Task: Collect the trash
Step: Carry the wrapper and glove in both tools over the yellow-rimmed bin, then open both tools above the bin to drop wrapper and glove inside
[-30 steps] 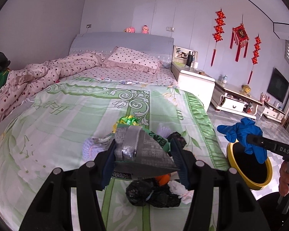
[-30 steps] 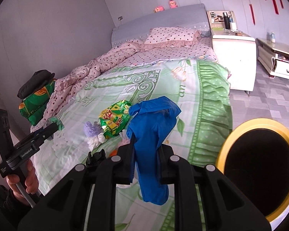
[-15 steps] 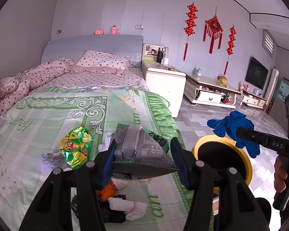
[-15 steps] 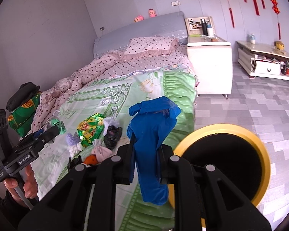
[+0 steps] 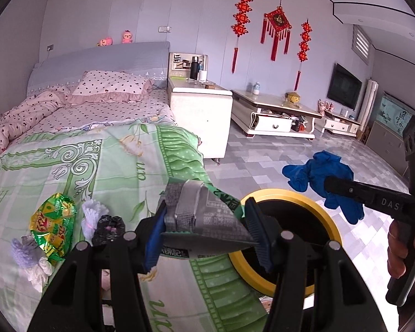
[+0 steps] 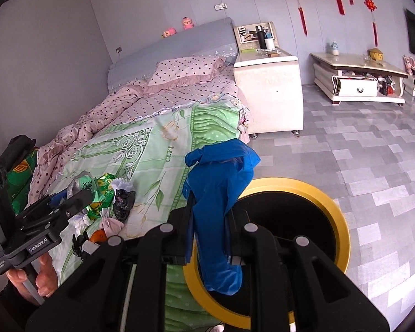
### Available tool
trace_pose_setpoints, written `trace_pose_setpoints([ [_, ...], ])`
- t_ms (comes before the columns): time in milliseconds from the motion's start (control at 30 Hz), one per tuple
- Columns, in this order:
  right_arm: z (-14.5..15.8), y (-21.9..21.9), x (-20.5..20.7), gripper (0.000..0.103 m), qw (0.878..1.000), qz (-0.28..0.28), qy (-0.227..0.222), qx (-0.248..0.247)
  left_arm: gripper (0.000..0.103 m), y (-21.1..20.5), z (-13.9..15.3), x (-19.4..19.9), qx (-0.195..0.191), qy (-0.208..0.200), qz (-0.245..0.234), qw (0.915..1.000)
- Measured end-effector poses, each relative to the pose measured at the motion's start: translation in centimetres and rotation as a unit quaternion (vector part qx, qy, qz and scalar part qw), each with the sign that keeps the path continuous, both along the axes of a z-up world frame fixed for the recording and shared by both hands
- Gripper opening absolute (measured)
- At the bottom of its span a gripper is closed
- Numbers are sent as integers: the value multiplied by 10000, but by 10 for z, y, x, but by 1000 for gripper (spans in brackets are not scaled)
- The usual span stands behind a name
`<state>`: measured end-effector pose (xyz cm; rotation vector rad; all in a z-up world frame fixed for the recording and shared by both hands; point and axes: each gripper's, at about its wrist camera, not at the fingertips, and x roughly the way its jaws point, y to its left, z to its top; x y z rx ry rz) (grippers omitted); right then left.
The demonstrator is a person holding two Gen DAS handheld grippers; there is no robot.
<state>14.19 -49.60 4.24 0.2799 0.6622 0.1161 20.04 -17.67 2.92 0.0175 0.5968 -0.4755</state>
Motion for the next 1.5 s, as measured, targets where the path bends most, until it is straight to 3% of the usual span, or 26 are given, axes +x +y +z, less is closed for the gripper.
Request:
trace_pose_setpoints([
  [600, -43, -51, 20, 17, 9978, -468, 408, 225, 52, -88, -44, 26, 11, 559, -481, 9973],
  [1100, -78, -71, 34, 21, 9939, -693, 711, 482, 52, -121, -83, 39, 120, 1031, -685, 9922],
  [1267, -75, -75, 31, 36, 9930, -828, 655, 527, 65, -119, -80, 40, 63, 1037, -682, 9922],
  [1500, -65, -86, 14, 42, 9925, -1010, 491, 478, 81, -105, -73, 37, -5, 927, -539, 9942],
])
